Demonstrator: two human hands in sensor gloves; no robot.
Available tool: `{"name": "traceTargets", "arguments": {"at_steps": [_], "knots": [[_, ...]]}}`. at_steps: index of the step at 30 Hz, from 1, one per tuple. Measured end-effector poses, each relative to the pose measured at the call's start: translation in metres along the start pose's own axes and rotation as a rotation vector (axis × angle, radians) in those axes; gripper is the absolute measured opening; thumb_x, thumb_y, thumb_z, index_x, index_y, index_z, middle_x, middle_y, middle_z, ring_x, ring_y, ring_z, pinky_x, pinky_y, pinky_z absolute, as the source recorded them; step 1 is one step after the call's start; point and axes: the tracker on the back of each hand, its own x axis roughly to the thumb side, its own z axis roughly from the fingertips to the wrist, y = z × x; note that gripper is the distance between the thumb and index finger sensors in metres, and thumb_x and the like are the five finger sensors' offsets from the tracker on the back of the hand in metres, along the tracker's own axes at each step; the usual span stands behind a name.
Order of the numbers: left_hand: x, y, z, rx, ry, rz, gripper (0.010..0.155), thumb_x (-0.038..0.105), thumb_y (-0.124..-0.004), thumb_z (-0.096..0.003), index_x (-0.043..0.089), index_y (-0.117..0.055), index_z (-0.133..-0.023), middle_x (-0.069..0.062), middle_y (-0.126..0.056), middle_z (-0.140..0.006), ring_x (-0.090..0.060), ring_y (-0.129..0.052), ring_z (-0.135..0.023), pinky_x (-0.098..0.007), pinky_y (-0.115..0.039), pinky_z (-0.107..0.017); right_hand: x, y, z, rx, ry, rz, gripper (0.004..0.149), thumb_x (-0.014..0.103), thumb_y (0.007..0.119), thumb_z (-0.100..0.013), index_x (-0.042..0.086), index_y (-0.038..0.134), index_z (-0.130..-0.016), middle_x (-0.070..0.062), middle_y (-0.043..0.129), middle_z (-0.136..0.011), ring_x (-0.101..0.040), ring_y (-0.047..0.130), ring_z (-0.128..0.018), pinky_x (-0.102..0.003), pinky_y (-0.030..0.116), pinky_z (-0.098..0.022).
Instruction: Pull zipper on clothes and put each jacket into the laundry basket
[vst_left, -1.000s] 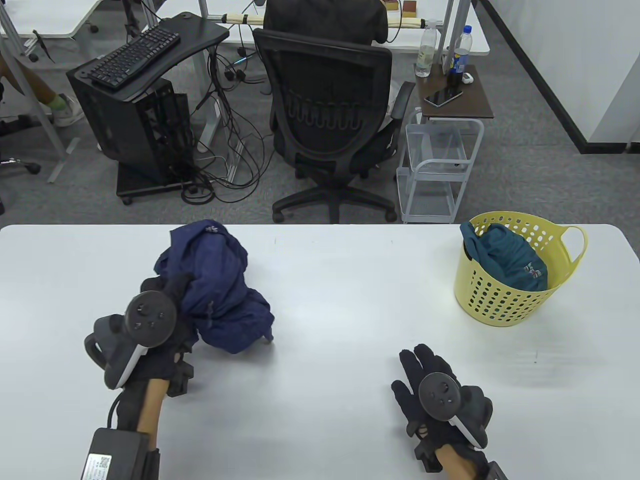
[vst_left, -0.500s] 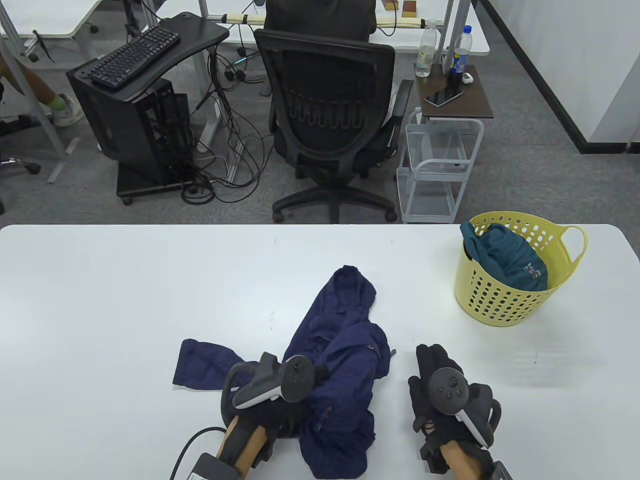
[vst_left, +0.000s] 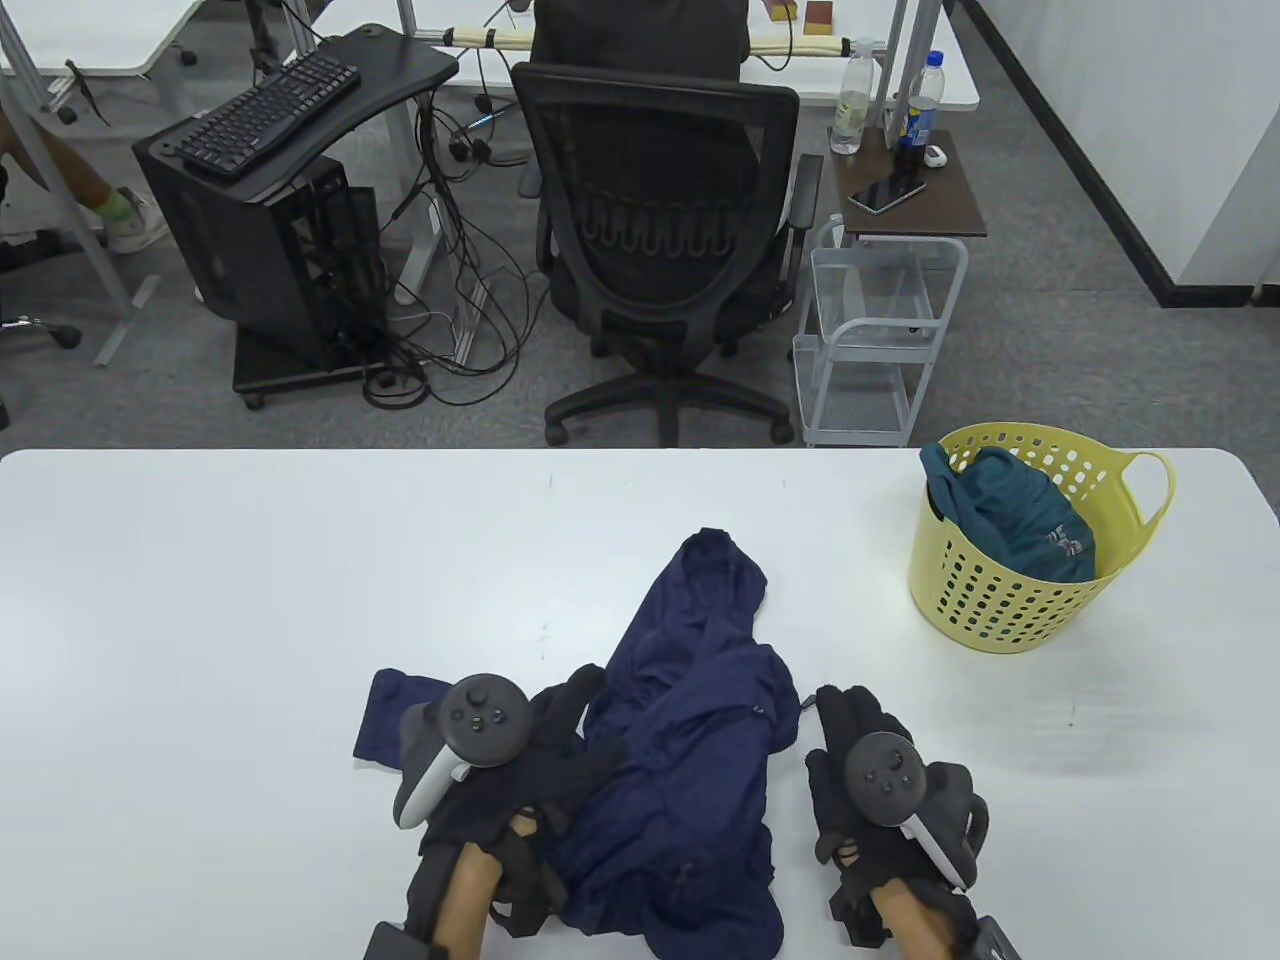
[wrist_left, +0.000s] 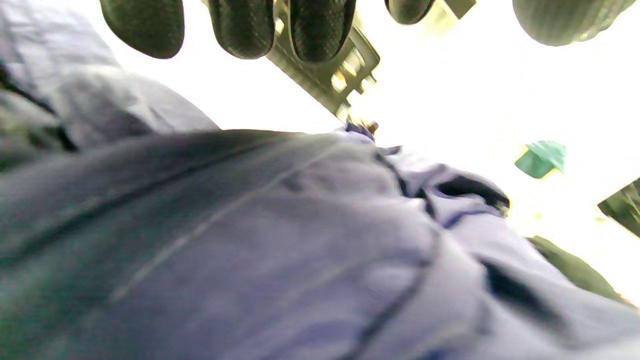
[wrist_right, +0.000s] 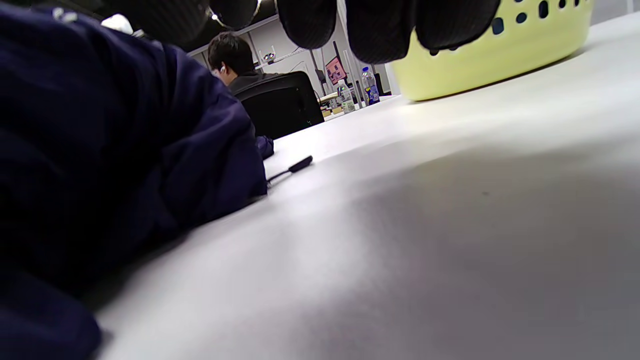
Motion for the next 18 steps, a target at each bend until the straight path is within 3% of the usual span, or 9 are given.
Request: {"name": "traceTargets", "arguments": {"at_steps": [6, 10, 13, 16, 17, 18], "knots": [[-0.015, -0.016, 0.012, -0.026, 0.074, -0.105, 0.080, 0.072, -0.067, -0.0383, 0.038, -0.049, -0.108, -0.003, -0.061, -0.115, -0.045, -0.059, -0.102, -0.067, -0.059, -0.063, 0.007, -0.016, -0.033, 0.120, 0.034, -0.231, 0.078, 0.058, 0.071, -0.050, 0.032, 0.030, -0.111, -0.008, 0.030, -0.121, -0.051, 0.040, -0.105, -0.066, 0.044, -0.072], [-0.008, -0.025, 0.011, -0.095, 0.104, -0.130, 0.093, 0.080, -0.065, -0.0350, 0.034, -0.036, -0.111, -0.003, -0.036, -0.121, -0.045, -0.024, -0.108, -0.068, -0.042, -0.070, 0.024, -0.005, -0.055, 0.315, 0.012, -0.277, 0.097, 0.064, 0.081, -0.044, 0.031, 0.019, -0.110, -0.007, 0.015, -0.122, -0.051, 0.028, -0.107, -0.069, 0.037, -0.073], [-0.001, -0.038, 0.011, -0.217, 0.154, -0.192, 0.105, 0.084, -0.065, -0.0324, 0.025, -0.028, -0.111, -0.008, -0.027, -0.122, -0.041, -0.012, -0.107, -0.068, -0.034, -0.072, 0.036, 0.009, -0.073, 0.424, -0.035, -0.244, 0.109, 0.061, 0.091, -0.039, 0.029, 0.013, -0.109, -0.006, 0.007, -0.121, -0.049, 0.014, -0.108, -0.071, 0.027, -0.072], [0.004, -0.050, 0.010, -0.341, 0.228, -0.348, 0.109, 0.081, -0.072, -0.0314, 0.021, -0.028, -0.111, -0.009, -0.027, -0.121, -0.039, -0.011, -0.106, -0.069, -0.030, -0.072, 0.043, 0.023, -0.078, 0.488, -0.055, -0.170, 0.109, 0.052, 0.097, -0.037, 0.031, 0.018, -0.109, -0.003, 0.030, -0.123, -0.047, 0.017, -0.109, -0.072, 0.027, -0.072], [0.004, -0.054, 0.009, -0.357, 0.247, -0.396, 0.106, 0.079, -0.075, -0.0314, 0.022, -0.034, -0.111, -0.007, -0.030, -0.120, -0.039, -0.014, -0.106, -0.068, -0.030, -0.072, 0.045, 0.025, -0.078, 0.483, -0.055, -0.152, 0.106, 0.050, 0.099, -0.037, 0.031, 0.023, -0.109, 0.000, 0.045, -0.120, -0.046, 0.028, -0.110, -0.072, 0.032, -0.072], [0.005, -0.057, 0.008, -0.356, 0.271, -0.473, 0.097, 0.076, -0.078, -0.0317, 0.030, -0.044, -0.110, -0.004, -0.031, -0.119, -0.038, -0.016, -0.106, -0.068, -0.032, -0.072, 0.046, 0.028, -0.078, 0.465, -0.053, -0.130, 0.101, 0.046, 0.099, -0.037, 0.030, 0.031, -0.109, 0.004, 0.058, -0.115, -0.043, 0.051, -0.109, -0.071, 0.040, -0.072]]}}
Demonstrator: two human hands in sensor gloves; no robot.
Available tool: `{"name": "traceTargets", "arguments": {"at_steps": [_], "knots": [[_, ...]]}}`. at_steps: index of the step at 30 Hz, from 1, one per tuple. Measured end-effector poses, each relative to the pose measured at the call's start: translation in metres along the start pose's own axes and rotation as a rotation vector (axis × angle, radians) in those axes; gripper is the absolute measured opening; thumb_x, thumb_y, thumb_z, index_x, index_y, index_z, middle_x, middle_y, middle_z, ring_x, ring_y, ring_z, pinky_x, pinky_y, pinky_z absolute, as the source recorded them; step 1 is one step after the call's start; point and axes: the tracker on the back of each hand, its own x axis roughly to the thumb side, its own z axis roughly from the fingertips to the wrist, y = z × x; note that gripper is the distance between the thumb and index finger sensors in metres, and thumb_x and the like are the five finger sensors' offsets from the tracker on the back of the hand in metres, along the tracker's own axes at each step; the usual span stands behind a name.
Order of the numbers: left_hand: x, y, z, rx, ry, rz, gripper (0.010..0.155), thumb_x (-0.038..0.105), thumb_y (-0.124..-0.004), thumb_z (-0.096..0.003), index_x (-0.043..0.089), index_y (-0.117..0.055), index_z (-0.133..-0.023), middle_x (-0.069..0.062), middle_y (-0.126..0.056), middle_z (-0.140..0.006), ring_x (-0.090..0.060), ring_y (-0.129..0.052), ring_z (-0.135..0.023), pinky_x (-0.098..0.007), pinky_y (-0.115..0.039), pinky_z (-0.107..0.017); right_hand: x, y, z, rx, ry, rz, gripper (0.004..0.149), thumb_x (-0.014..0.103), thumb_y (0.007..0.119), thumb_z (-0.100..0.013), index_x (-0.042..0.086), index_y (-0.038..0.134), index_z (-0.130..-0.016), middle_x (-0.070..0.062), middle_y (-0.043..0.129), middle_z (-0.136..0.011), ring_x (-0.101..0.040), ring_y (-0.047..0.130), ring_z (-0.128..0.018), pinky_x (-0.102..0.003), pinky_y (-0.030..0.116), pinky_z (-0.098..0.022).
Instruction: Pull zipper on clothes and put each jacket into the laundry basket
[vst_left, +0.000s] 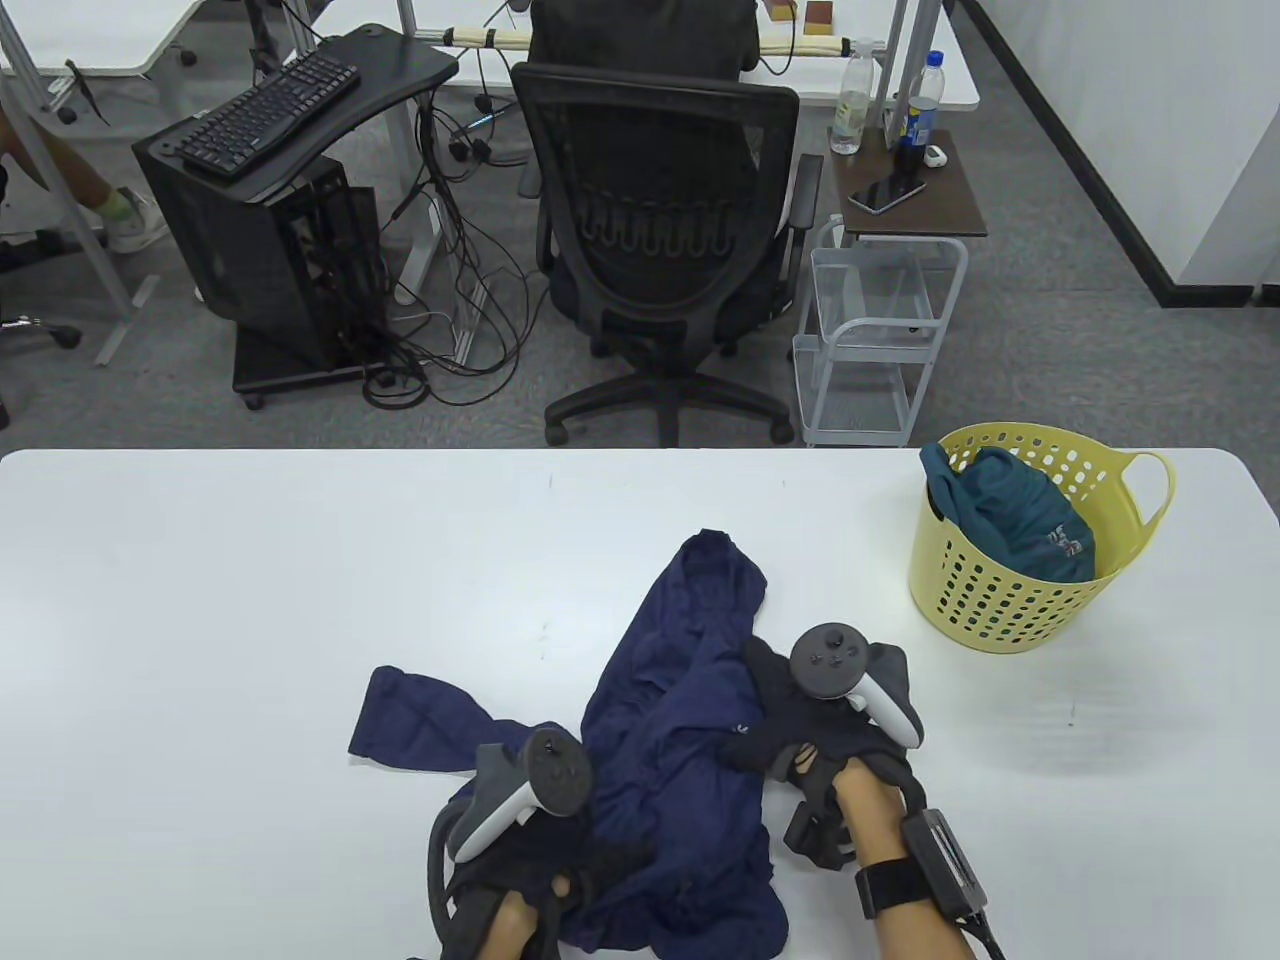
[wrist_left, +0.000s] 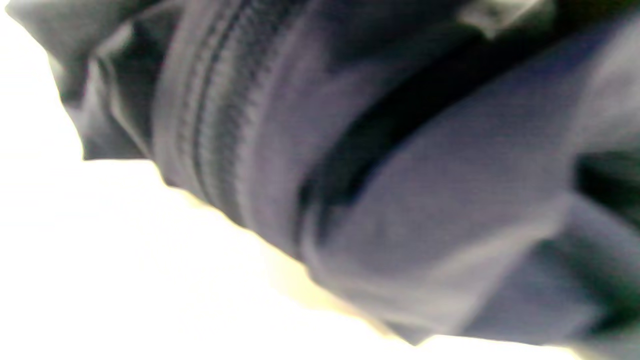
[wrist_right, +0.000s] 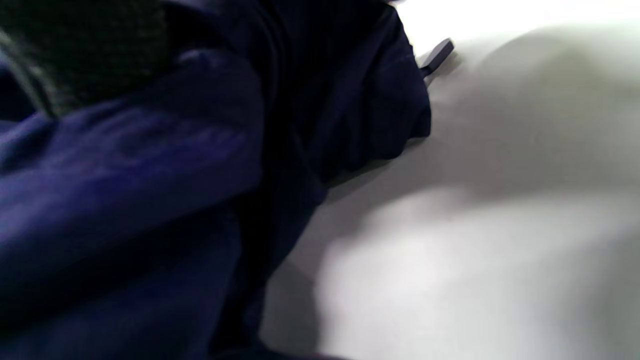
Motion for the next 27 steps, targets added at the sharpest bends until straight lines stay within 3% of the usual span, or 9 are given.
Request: {"name": "traceTargets", "arguments": {"at_steps": [1, 3, 7, 11, 15, 18, 21, 24, 27], "knots": [[0.002, 0.000, -0.002, 0.005, 0.014, -0.045, 0.089, 0.073, -0.080, -0.0331, 0.034, -0.051, -0.107, -0.001, -0.031, -0.118, -0.037, -0.018, -0.106, -0.067, -0.033, -0.073, 0.001, 0.002, 0.000, -0.020, 0.007, 0.022, 0.093, 0.044, 0.100, -0.037, 0.029, 0.041, -0.108, 0.005, 0.070, -0.106, -0.037, 0.076, -0.099, -0.067, 0.050, -0.071], [0.002, 0.002, -0.003, 0.031, 0.023, -0.041, 0.070, 0.067, -0.083, -0.0353, 0.044, -0.062, -0.098, 0.003, -0.038, -0.117, -0.036, -0.022, -0.106, -0.065, -0.035, -0.073, 0.003, 0.003, 0.000, 0.012, 0.020, 0.061, 0.076, 0.038, 0.099, -0.037, 0.025, 0.061, -0.103, 0.004, 0.087, -0.091, -0.029, 0.095, -0.078, -0.058, 0.067, -0.065], [-0.009, 0.015, 0.008, 0.136, -0.029, 0.090, 0.048, 0.058, -0.083, -0.0398, 0.046, -0.076, -0.086, 0.007, -0.056, -0.115, -0.036, -0.038, -0.107, -0.063, -0.043, -0.073, 0.015, -0.019, 0.011, 0.122, 0.029, 0.078, 0.067, 0.032, 0.096, -0.040, 0.026, 0.066, -0.100, 0.002, 0.087, -0.089, -0.027, 0.096, -0.070, -0.056, 0.069, -0.063], [-0.031, 0.044, 0.039, 0.377, -0.106, 0.299, 0.048, 0.056, -0.082, -0.0401, 0.048, -0.074, -0.086, 0.006, -0.071, -0.112, -0.038, -0.066, -0.103, -0.065, -0.055, -0.069, 0.048, -0.071, 0.035, 0.041, -0.080, 0.050, 0.064, 0.033, 0.090, -0.040, 0.027, 0.068, -0.100, 0.001, 0.086, -0.088, -0.027, 0.094, -0.068, -0.056, 0.068, -0.063], [-0.058, 0.066, 0.072, 0.614, -0.141, 0.465, 0.049, 0.050, -0.081, -0.0412, 0.048, -0.070, -0.089, 0.008, -0.093, -0.093, -0.022, -0.099, -0.076, -0.057, -0.072, -0.063, 0.081, -0.117, 0.062, -0.031, -0.207, 0.107, 0.050, 0.027, 0.087, -0.043, 0.033, 0.080, -0.092, 0.004, 0.087, -0.084, -0.026, 0.092, -0.064, -0.057, 0.066, -0.064], [-0.073, 0.078, 0.092, 0.748, -0.252, 0.540, 0.050, 0.051, -0.083, -0.0400, 0.047, -0.074, -0.089, 0.009, -0.099, -0.082, -0.015, -0.105, -0.050, -0.050, -0.082, -0.052, 0.101, -0.144, 0.082, -0.214, -0.255, 0.221, 0.038, 0.021, 0.087, -0.046, 0.037, 0.089, -0.080, 0.003, 0.083, -0.088, -0.026, 0.088, -0.067, -0.059, 0.063, -0.066], [-0.067, 0.082, 0.105, 0.720, -0.419, 0.540, 0.053, 0.057, -0.086, -0.0373, 0.043, -0.080, -0.088, 0.008, -0.103, -0.076, -0.012, -0.106, -0.032, -0.044, -0.088, -0.039, 0.117, -0.153, 0.094, -0.473, -0.311, 0.282, 0.036, 0.021, 0.085, -0.046, 0.040, 0.091, -0.076, 0.005, 0.082, -0.090, -0.026, 0.086, -0.071, -0.060, 0.060, -0.068], [-0.046, 0.078, 0.110, 0.602, -0.562, 0.493, 0.062, 0.063, -0.084, -0.0361, 0.038, -0.079, -0.092, 0.006, -0.104, -0.075, -0.013, -0.107, -0.026, -0.042, -0.089, -0.033, 0.122, -0.148, 0.096, -0.782, -0.369, 0.304, 0.036, 0.023, 0.083, -0.047, 0.044, 0.089, -0.074, 0.010, 0.081, -0.092, -0.029, 0.080, -0.087, -0.063, 0.055, -0.071], [-0.023, 0.065, 0.099, 0.389, -0.630, 0.441, 0.074, 0.071, -0.078, -0.0365, 0.036, -0.068, -0.101, 0.002, -0.094, -0.091, -0.020, -0.107, -0.043, -0.044, -0.088, -0.036, 0.115, -0.130, 0.076, -0.813, -0.327, 0.336, 0.039, 0.024, 0.082, -0.048, 0.042, 0.085, -0.083, 0.006, 0.075, -0.102, -0.037, 0.066, -0.099, -0.067, 0.050, -0.071]]}}
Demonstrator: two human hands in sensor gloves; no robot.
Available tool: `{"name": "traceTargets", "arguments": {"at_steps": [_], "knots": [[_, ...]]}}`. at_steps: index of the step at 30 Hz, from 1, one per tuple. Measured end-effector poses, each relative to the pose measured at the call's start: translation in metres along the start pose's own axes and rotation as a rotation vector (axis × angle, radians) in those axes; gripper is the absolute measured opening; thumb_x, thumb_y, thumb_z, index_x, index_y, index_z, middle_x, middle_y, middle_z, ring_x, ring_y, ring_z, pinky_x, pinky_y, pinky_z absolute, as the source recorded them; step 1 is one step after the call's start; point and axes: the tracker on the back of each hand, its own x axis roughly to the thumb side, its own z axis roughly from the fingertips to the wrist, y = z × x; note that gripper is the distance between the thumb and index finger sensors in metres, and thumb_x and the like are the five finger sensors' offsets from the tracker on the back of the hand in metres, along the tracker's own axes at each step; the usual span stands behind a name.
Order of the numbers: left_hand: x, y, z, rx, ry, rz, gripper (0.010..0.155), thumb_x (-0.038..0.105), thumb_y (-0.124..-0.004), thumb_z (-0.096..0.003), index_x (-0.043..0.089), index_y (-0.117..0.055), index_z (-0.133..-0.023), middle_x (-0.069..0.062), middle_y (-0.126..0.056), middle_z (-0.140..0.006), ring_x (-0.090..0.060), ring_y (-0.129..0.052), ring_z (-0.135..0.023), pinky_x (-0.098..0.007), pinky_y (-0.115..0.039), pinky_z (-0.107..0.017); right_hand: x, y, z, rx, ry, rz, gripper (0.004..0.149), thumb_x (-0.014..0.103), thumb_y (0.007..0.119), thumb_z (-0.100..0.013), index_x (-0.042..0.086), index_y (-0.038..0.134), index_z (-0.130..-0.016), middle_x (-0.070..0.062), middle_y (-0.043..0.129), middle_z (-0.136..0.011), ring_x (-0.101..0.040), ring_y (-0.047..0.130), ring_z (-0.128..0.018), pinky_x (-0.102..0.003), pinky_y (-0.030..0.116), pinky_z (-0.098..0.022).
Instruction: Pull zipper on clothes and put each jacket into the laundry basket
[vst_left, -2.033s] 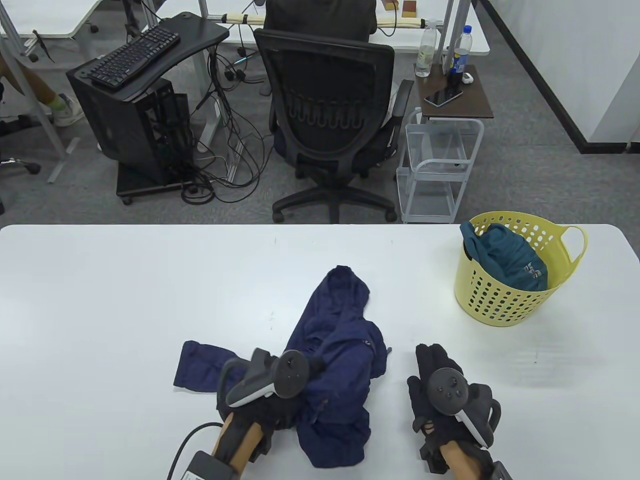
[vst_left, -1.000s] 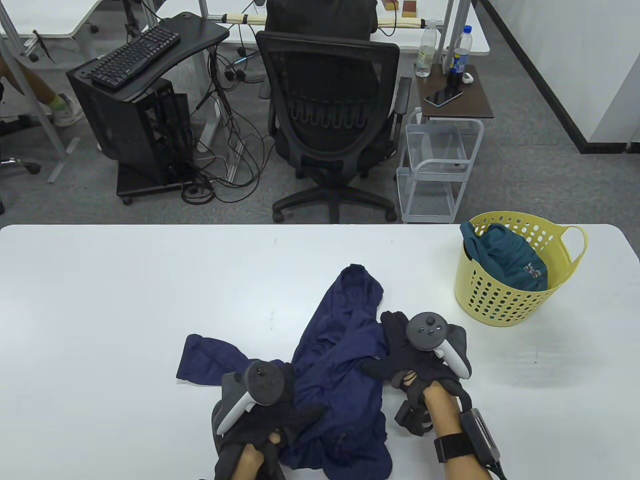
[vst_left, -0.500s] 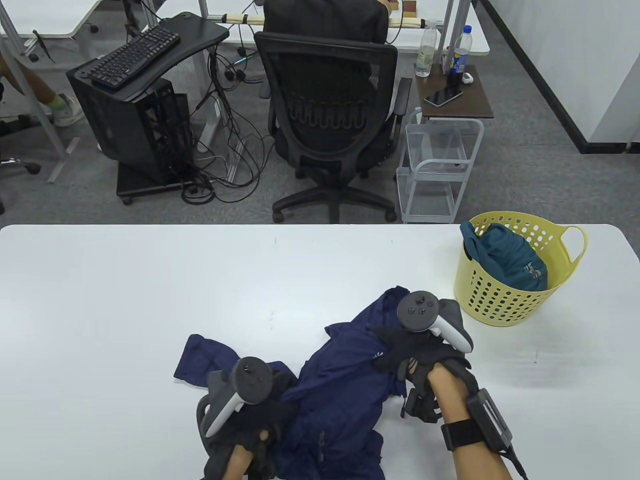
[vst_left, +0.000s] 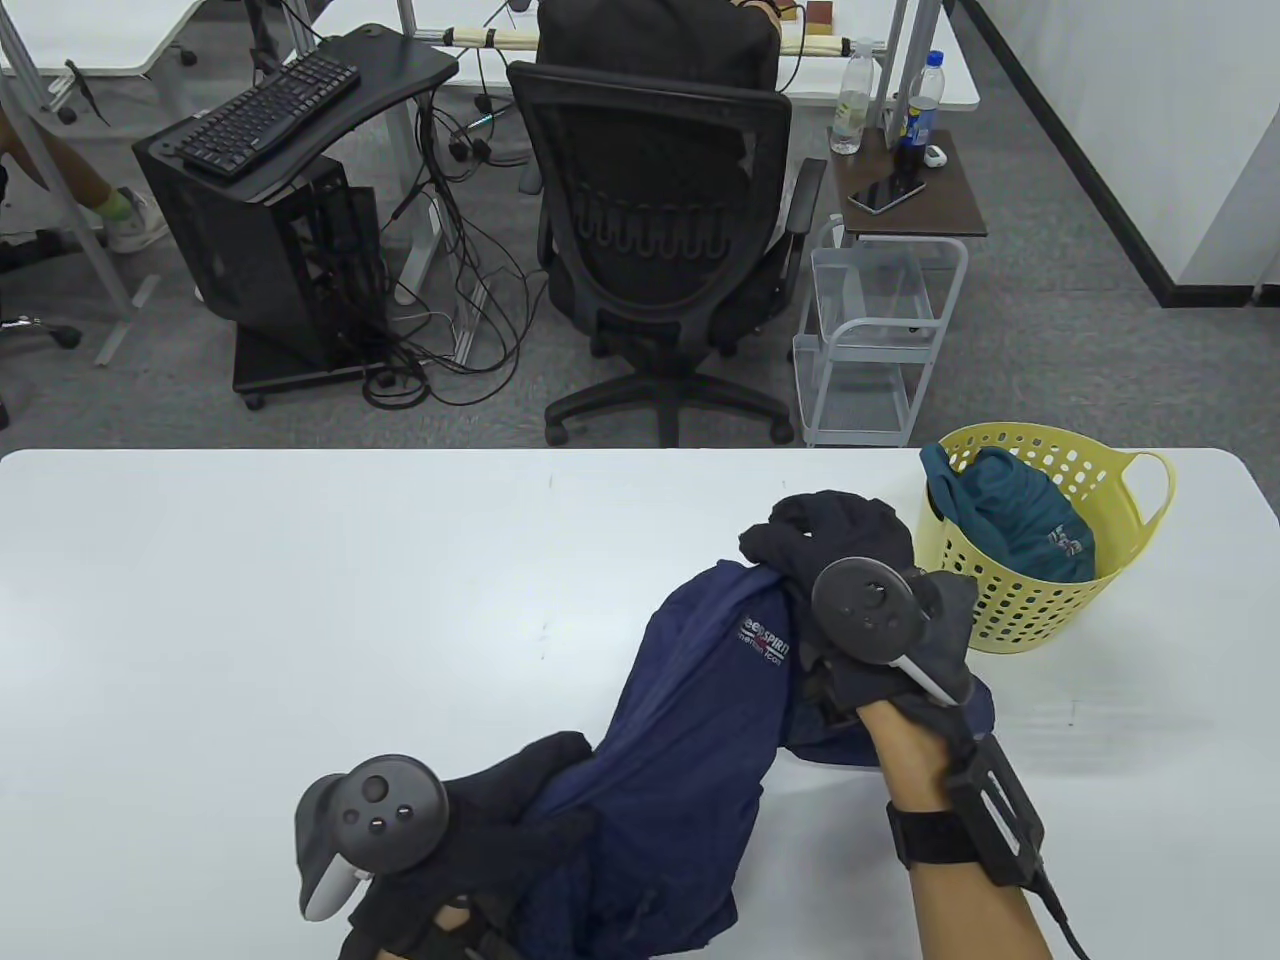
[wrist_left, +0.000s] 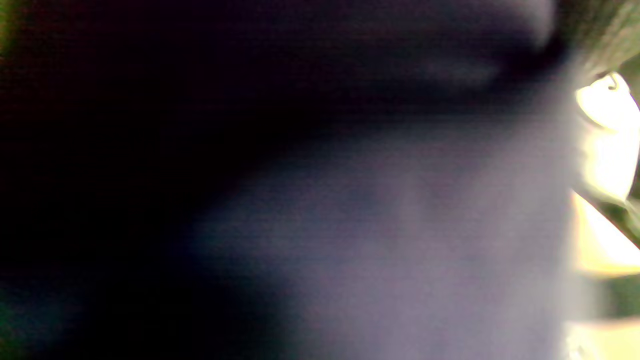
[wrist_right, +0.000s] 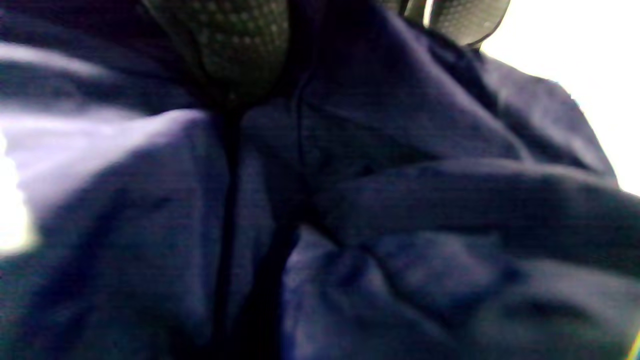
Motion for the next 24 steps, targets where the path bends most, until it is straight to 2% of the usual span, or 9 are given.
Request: {"name": "traceTargets", "arguments": {"at_steps": [1, 4, 6, 11, 14, 17, 19, 21, 24], "knots": [[-0.002, -0.009, -0.005, -0.082, 0.008, 0.017, 0.077, 0.073, -0.075, -0.0372, 0.036, -0.063, -0.104, -0.001, -0.088, -0.099, -0.024, -0.106, -0.053, -0.046, -0.087, -0.038, -0.002, 0.011, 0.000, 0.060, 0.030, 0.050, 0.045, 0.027, 0.083, -0.048, 0.042, 0.079, -0.090, 0.004, 0.069, -0.107, -0.039, 0.059, -0.103, -0.068, 0.047, -0.072], [-0.017, -0.039, -0.022, -0.365, 0.125, 0.066, 0.082, 0.074, -0.069, -0.0395, 0.035, -0.051, -0.109, -0.008, -0.069, -0.112, -0.037, -0.094, -0.076, -0.049, -0.084, -0.042, -0.012, 0.060, 0.009, 0.401, 0.178, 0.259, 0.060, 0.037, 0.086, -0.046, 0.046, 0.063, -0.101, 0.006, 0.054, -0.118, -0.042, 0.044, -0.109, -0.068, 0.040, -0.074], [-0.027, -0.045, -0.026, -0.376, 0.198, 0.045, 0.079, 0.072, -0.068, -0.0409, 0.033, -0.053, -0.109, -0.010, -0.067, -0.113, -0.040, -0.090, -0.081, -0.053, -0.082, -0.046, -0.016, 0.078, 0.019, 0.499, 0.194, 0.281, 0.066, 0.040, 0.087, -0.045, 0.043, 0.057, -0.104, 0.004, 0.049, -0.119, -0.043, 0.042, -0.109, -0.067, 0.042, -0.073], [-0.041, -0.031, -0.024, -0.210, 0.367, -0.168, 0.062, 0.059, -0.070, -0.0449, 0.038, -0.068, -0.103, -0.004, -0.077, -0.108, -0.039, -0.087, -0.085, -0.058, -0.075, -0.054, -0.012, 0.065, 0.045, 0.407, 0.214, 0.205, 0.066, 0.044, 0.088, -0.043, 0.034, 0.063, -0.103, 0.000, 0.057, -0.115, -0.042, 0.058, -0.102, -0.062, 0.052, -0.072], [-0.044, -0.036, -0.028, -0.271, 0.400, -0.330, 0.052, 0.050, -0.077, -0.0445, 0.047, -0.075, -0.096, 0.005, -0.072, -0.113, -0.042, -0.061, -0.103, -0.064, -0.059, -0.066, -0.003, 0.046, 0.073, 0.390, 0.183, 0.136, 0.049, 0.046, 0.088, -0.043, 0.030, 0.083, -0.089, 0.001, 0.080, -0.099, -0.032, 0.088, -0.080, -0.054, 0.068, -0.063], [-0.043, -0.055, -0.036, -0.406, 0.322, -0.357, 0.052, 0.048, -0.081, -0.0424, 0.055, -0.073, -0.094, 0.010, -0.053, -0.120, -0.038, -0.030, -0.111, -0.066, -0.040, -0.073, 0.002, 0.047, 0.109, 0.578, 0.192, 0.038, 0.039, 0.051, 0.085, -0.045, 0.029, 0.095, -0.076, -0.001, 0.096, -0.082, -0.026, 0.100, -0.057, -0.049, 0.079, -0.052], [-0.042, -0.071, -0.042, -0.476, 0.287, -0.325, 0.055, 0.049, -0.082, -0.0415, 0.057, -0.069, -0.095, 0.012, -0.041, -0.122, -0.035, -0.018, -0.110, -0.065, -0.031, -0.074, 0.002, 0.060, 0.131, 0.741, 0.204, -0.022, 0.042, 0.052, 0.081, -0.047, 0.027, 0.096, -0.078, -0.004, 0.098, -0.082, -0.028, 0.103, -0.054, -0.049, 0.081, -0.049], [-0.043, -0.088, -0.048, -0.545, 0.289, -0.333, 0.058, 0.054, -0.081, -0.0404, 0.059, -0.066, -0.096, 0.013, -0.033, -0.123, -0.034, -0.010, -0.109, -0.065, -0.026, -0.075, 0.001, 0.078, 0.147, 0.864, 0.197, -0.064, 0.054, 0.053, 0.078, -0.048, 0.024, 0.084, -0.094, -0.007, 0.091, -0.093, -0.032, 0.101, -0.062, -0.051, 0.079, -0.052], [-0.049, -0.112, -0.055, -0.620, 0.323, -0.360, 0.063, 0.061, -0.076, -0.0393, 0.061, -0.056, -0.099, 0.015, -0.021, -0.122, -0.031, -0.001, -0.107, -0.063, -0.020, -0.075, -0.004, 0.102, 0.159, 0.962, 0.196, -0.032, 0.067, 0.056, 0.076, -0.048, 0.025, 0.065, -0.106, -0.009, 0.068, -0.112, -0.041, 0.080, -0.089, -0.054, 0.070, -0.060]]}}
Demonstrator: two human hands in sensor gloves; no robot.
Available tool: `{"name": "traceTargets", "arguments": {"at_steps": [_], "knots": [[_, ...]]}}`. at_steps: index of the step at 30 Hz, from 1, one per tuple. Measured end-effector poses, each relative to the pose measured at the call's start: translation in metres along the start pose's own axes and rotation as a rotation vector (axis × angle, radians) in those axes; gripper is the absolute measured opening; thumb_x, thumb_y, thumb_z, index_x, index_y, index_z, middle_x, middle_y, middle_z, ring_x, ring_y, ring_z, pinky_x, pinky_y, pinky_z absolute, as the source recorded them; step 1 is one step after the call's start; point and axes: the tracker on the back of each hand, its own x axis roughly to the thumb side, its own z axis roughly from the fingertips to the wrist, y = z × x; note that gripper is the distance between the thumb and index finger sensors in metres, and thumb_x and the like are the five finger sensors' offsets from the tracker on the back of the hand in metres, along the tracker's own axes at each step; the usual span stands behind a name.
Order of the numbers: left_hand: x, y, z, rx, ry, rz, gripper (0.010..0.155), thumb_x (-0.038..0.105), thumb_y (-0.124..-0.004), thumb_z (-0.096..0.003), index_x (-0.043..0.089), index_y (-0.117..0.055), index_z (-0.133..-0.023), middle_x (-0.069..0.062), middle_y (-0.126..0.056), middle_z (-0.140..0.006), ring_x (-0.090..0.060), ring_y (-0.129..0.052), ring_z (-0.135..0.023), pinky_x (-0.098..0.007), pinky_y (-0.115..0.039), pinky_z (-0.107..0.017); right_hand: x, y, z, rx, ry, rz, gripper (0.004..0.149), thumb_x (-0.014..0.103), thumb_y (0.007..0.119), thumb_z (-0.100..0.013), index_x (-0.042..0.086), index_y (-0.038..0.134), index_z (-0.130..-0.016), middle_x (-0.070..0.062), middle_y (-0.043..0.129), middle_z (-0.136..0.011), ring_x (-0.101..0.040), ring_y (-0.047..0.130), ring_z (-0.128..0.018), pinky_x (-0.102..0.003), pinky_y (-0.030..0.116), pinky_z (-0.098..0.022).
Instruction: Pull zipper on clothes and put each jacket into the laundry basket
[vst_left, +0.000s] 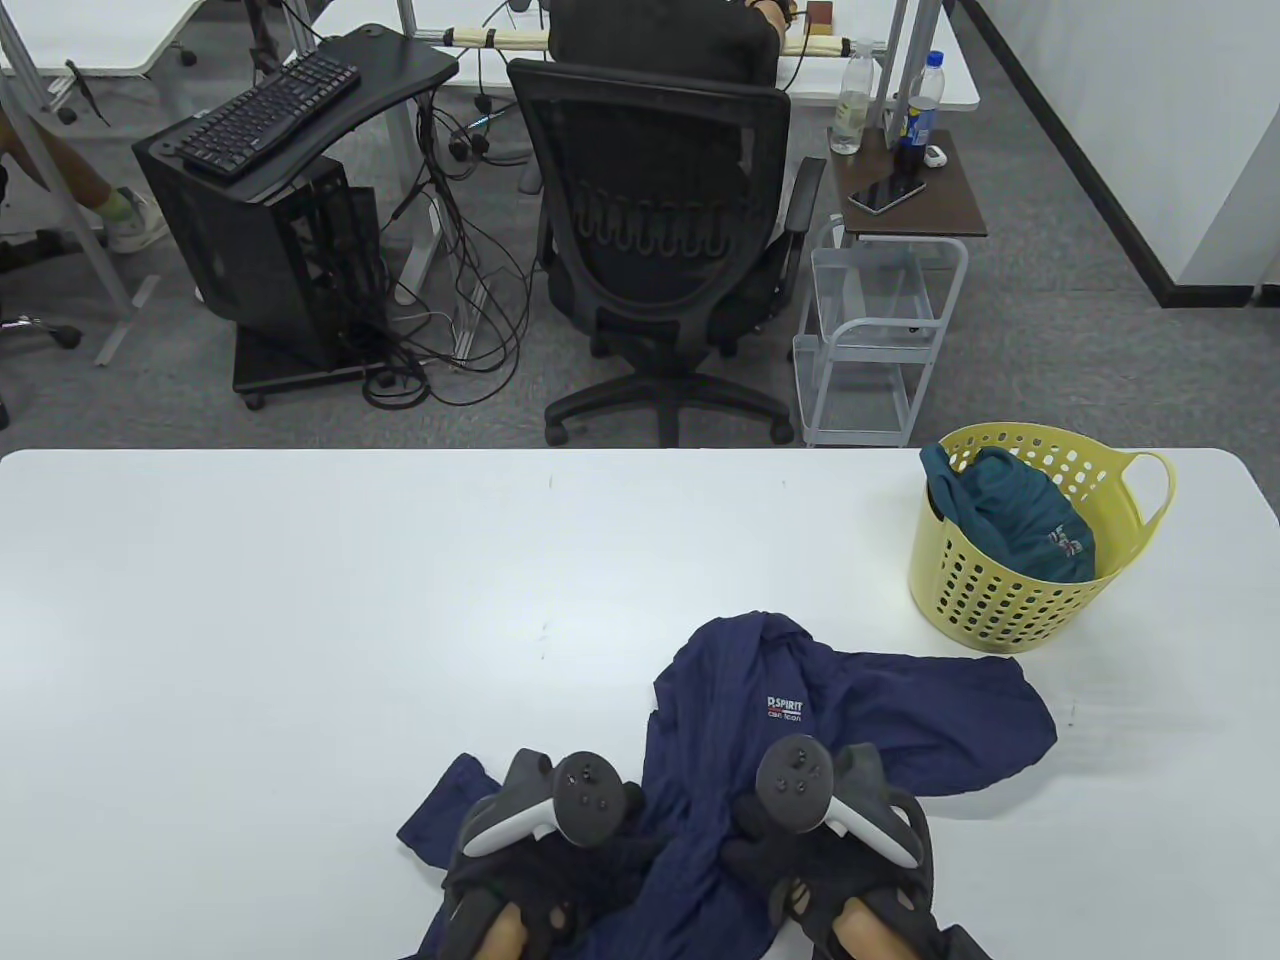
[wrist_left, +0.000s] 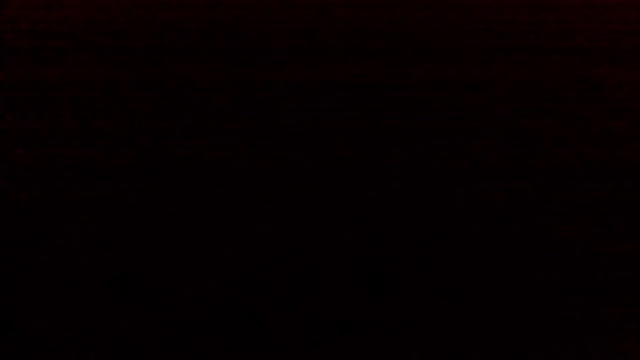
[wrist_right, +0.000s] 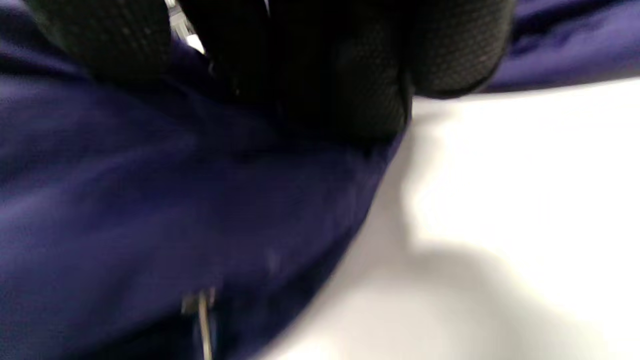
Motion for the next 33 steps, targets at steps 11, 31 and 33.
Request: {"name": "traceTargets", "arguments": {"at_steps": [11, 31, 33], "knots": [[-0.030, -0.004, -0.026, 0.084, 0.443, -0.107, 0.081, 0.076, -0.061, -0.0373, 0.058, -0.018, -0.104, 0.013, 0.006, -0.117, -0.031, 0.014, -0.102, -0.062, -0.016, -0.075, -0.020, 0.008, -0.058, -0.067, 0.051, -0.036, 0.067, 0.047, 0.073, -0.048, 0.036, 0.044, -0.107, 0.008, 0.035, -0.120, -0.037, 0.027, -0.110, -0.065, 0.035, -0.074], [-0.074, 0.010, -0.020, 0.287, 0.658, -0.005, 0.075, 0.075, -0.057, -0.0394, 0.053, -0.032, -0.106, 0.009, -0.014, -0.122, -0.034, -0.001, -0.107, -0.061, -0.028, -0.075, 0.044, 0.039, -0.007, -0.081, -0.294, 0.244, 0.062, 0.058, 0.078, -0.044, 0.039, 0.064, -0.102, 0.010, 0.050, -0.119, -0.031, 0.050, -0.110, -0.063, 0.050, -0.073], [-0.072, 0.011, -0.016, 0.274, 0.666, -0.009, 0.076, 0.074, -0.058, -0.0396, 0.050, -0.034, -0.107, 0.009, -0.014, -0.122, -0.033, -0.001, -0.107, -0.061, -0.028, -0.075, 0.031, 0.034, -0.009, -0.052, -0.231, 0.177, 0.056, 0.055, 0.077, -0.046, 0.038, 0.071, -0.099, 0.008, 0.057, -0.117, -0.030, 0.053, -0.109, -0.063, 0.050, -0.072]]}}
